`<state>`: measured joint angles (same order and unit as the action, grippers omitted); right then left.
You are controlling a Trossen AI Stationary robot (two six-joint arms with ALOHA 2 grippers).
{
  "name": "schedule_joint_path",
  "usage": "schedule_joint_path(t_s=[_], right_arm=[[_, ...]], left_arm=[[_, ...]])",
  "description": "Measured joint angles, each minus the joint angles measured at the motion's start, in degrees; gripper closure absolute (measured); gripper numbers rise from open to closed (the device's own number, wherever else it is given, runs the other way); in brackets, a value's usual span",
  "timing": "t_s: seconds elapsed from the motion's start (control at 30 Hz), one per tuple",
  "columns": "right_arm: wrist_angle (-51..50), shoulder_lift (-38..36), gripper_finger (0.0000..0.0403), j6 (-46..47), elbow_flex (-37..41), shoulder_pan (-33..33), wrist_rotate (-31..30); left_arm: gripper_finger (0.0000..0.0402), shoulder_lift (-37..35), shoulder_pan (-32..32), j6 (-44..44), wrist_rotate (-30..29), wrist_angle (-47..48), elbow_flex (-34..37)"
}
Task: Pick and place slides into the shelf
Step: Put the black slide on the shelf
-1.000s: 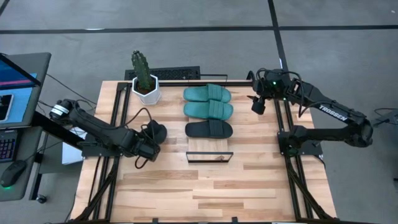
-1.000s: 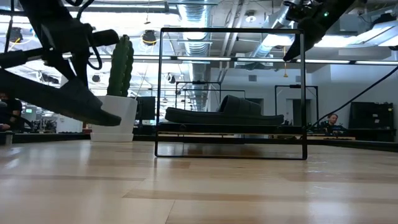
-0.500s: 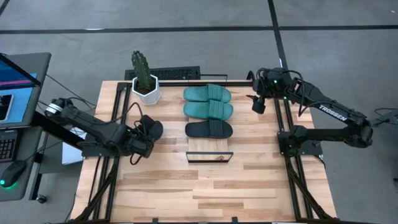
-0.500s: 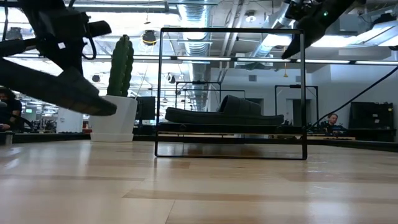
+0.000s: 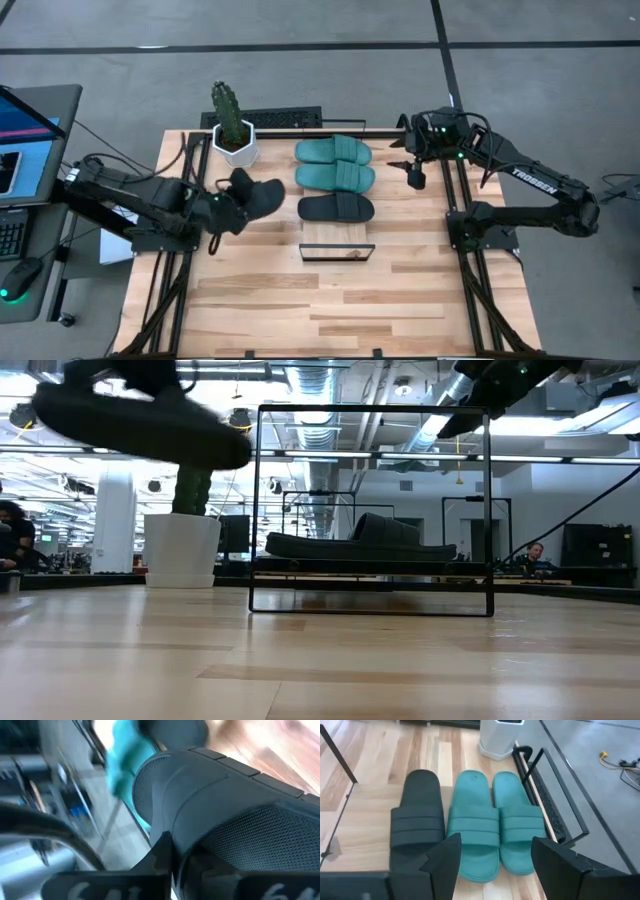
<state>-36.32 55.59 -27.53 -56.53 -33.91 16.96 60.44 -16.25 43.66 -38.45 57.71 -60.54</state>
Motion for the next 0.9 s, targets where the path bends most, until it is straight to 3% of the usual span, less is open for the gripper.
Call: schedule_joint_path(t_s=[0.2, 0.37, 0.6, 0.9], right_arm=[[-1.76, -0.04, 0.0177, 0.00, 0.00, 0.00, 0.21], [-3.98, -0.04, 0.0177, 0.01, 0.00, 0.00, 0.19], [-5.40, -0.04, 0.0177, 0.02, 0.00, 0.00, 0.19], [-5.65, -0.04, 0.0177, 0.04, 0.00, 0.00, 0.18]], left_arm=[[0.0401, 1.48, 8.50, 19.19, 12.72, -15.03, -1.39], [0.0401, 4.19, 16.34, 28.26, 22.45, -20.26, -1.37], [0.0401, 9.77, 23.01, 30.88, 33.51, -28.72, -1.33], [0.0401, 17.08, 21.24, 27.45, 39.73, -37.33, -2.51]])
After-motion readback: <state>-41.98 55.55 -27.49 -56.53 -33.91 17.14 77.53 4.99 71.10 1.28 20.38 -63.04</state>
